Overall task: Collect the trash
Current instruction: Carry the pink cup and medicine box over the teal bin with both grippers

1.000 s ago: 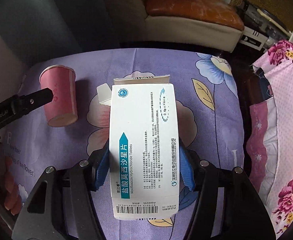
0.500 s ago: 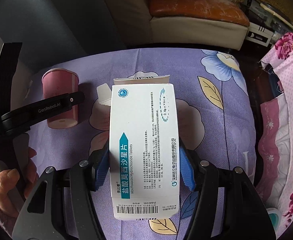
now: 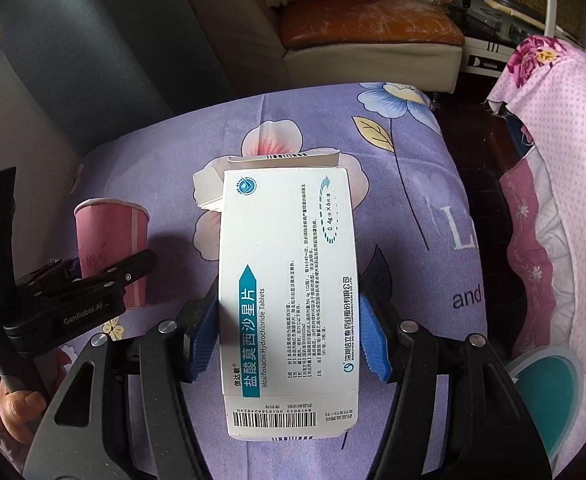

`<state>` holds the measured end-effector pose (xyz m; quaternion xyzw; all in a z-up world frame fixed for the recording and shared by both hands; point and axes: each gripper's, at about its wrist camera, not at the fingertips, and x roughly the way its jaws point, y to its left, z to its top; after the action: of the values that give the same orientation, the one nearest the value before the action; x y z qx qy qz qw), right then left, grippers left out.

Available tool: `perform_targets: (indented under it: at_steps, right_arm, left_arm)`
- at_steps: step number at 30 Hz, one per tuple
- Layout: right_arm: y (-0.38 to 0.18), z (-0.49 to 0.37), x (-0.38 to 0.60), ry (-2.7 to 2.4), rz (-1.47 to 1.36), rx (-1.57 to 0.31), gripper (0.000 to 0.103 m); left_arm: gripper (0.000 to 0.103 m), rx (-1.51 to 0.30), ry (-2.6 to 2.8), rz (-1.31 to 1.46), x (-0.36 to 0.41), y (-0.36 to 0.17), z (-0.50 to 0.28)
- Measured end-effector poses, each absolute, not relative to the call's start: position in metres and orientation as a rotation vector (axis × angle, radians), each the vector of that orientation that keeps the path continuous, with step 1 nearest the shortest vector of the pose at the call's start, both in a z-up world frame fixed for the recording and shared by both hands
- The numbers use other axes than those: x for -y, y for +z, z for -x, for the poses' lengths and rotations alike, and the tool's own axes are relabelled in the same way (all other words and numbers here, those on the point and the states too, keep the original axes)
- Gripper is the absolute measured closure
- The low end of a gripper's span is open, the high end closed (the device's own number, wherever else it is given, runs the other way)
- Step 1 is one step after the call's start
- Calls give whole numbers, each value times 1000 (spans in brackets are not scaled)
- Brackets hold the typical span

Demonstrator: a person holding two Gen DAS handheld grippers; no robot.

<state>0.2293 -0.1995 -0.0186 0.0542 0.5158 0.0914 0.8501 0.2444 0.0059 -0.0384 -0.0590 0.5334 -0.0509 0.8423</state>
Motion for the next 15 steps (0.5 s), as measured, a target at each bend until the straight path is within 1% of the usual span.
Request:
perform_targets:
  at_steps: [15]
  right_arm:
    - [-2, -106, 247, 126, -202, -1030, 45]
  left_arm:
    - [37, -1141, -234, 85, 55, -17, -147]
